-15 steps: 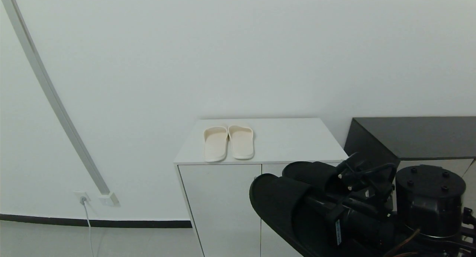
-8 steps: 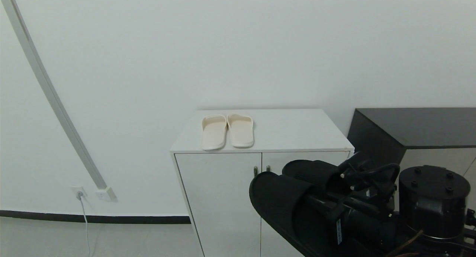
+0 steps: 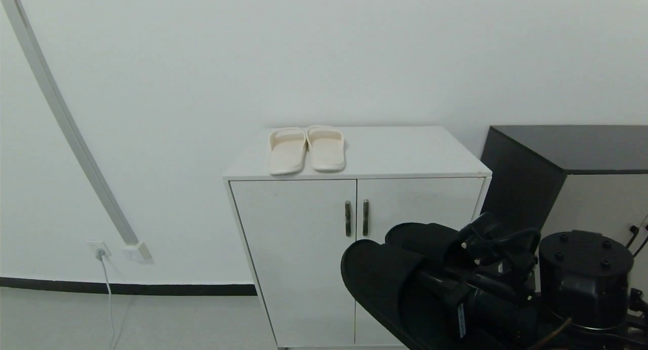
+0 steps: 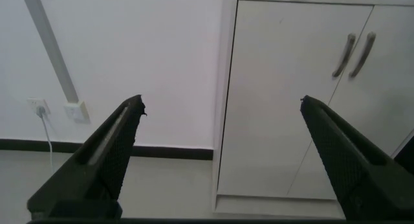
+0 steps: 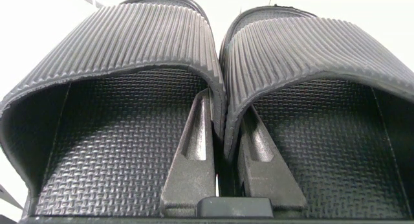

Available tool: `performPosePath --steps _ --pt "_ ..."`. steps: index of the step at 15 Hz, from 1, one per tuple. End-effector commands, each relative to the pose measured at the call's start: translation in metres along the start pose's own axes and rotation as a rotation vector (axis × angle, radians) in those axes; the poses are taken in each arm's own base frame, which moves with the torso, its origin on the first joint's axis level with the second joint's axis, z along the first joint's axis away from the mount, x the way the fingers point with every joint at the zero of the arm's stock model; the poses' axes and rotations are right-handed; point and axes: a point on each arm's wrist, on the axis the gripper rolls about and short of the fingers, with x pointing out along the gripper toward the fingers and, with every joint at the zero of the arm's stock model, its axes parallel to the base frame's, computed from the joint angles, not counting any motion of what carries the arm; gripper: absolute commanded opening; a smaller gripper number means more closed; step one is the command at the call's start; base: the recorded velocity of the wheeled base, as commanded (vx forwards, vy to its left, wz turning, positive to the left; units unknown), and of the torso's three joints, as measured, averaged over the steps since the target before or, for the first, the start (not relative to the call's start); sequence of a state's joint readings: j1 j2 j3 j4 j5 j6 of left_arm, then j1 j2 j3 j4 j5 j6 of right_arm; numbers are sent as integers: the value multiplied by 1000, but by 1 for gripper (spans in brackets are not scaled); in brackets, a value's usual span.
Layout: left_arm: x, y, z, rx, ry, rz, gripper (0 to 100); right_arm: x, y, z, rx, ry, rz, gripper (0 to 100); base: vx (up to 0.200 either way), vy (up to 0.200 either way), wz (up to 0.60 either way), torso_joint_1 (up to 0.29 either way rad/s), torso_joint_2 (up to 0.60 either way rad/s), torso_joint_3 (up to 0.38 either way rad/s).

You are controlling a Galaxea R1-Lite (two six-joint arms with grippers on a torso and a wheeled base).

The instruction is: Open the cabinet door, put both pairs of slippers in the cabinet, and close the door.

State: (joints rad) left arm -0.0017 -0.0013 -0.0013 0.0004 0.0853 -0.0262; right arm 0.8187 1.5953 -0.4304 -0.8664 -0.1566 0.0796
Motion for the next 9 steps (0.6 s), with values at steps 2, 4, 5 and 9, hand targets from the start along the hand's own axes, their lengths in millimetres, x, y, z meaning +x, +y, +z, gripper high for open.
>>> performPosePath --steps 2,4,5,9 --pt "0 0 0 -1 1 1 100 0 0 -2 -1 8 -2 0 0 0 0 -186 518 320" --pt "0 0 0 -1 2 1 100 -1 0 -3 -2 12 -4 0 0 0 0 -181 500 320" --pt "0 0 0 -1 1 1 100 -1 0 -4 -2 14 -4 0 0 0 0 -168 505 330" --pt "0 0 0 -1 1 1 100 -1 -1 -5 -2 14 -2 0 0 0 0 -145 480 325"
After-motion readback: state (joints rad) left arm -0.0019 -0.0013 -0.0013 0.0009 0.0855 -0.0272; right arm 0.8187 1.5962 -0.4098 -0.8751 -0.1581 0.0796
